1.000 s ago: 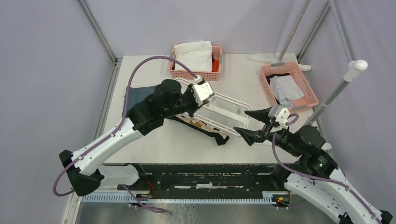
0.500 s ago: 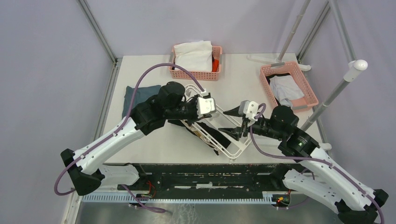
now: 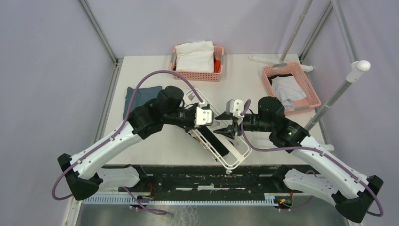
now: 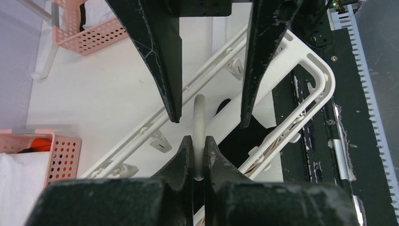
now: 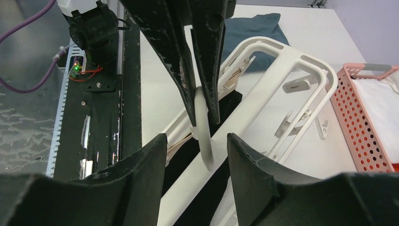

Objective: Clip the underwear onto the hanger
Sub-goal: Adjust the hanger.

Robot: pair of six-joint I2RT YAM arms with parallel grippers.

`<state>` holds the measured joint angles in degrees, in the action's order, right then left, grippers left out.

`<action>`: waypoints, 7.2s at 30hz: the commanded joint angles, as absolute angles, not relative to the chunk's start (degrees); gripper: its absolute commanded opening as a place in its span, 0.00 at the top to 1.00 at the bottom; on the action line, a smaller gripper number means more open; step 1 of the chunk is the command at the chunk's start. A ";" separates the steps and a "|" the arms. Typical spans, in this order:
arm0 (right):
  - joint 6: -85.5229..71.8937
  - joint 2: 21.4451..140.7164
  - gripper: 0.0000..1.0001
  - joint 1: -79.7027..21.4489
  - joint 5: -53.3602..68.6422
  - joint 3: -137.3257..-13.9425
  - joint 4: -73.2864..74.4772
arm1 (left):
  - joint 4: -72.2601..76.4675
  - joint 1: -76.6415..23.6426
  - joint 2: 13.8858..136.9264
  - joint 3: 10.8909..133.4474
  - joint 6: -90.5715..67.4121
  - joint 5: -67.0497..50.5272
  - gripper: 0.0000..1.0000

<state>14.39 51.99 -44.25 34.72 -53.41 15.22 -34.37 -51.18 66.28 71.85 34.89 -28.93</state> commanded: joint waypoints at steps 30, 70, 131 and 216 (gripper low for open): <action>13.89 47.18 0.33 -44.47 50.26 -48.16 9.67 | -40.63 -50.96 62.14 77.12 54.18 -51.92 0.97; -4.52 49.67 1.00 -45.81 32.84 -38.87 -17.71 | 0.20 -50.97 49.62 60.72 23.42 -38.07 0.31; 1.54 63.72 0.90 -46.41 -1.69 -39.23 -39.95 | -10.44 -51.39 74.72 74.77 -26.55 13.38 0.97; 12.76 63.25 1.00 -40.37 -21.04 -43.72 -32.93 | -10.99 -51.30 57.67 68.57 -19.82 17.79 0.35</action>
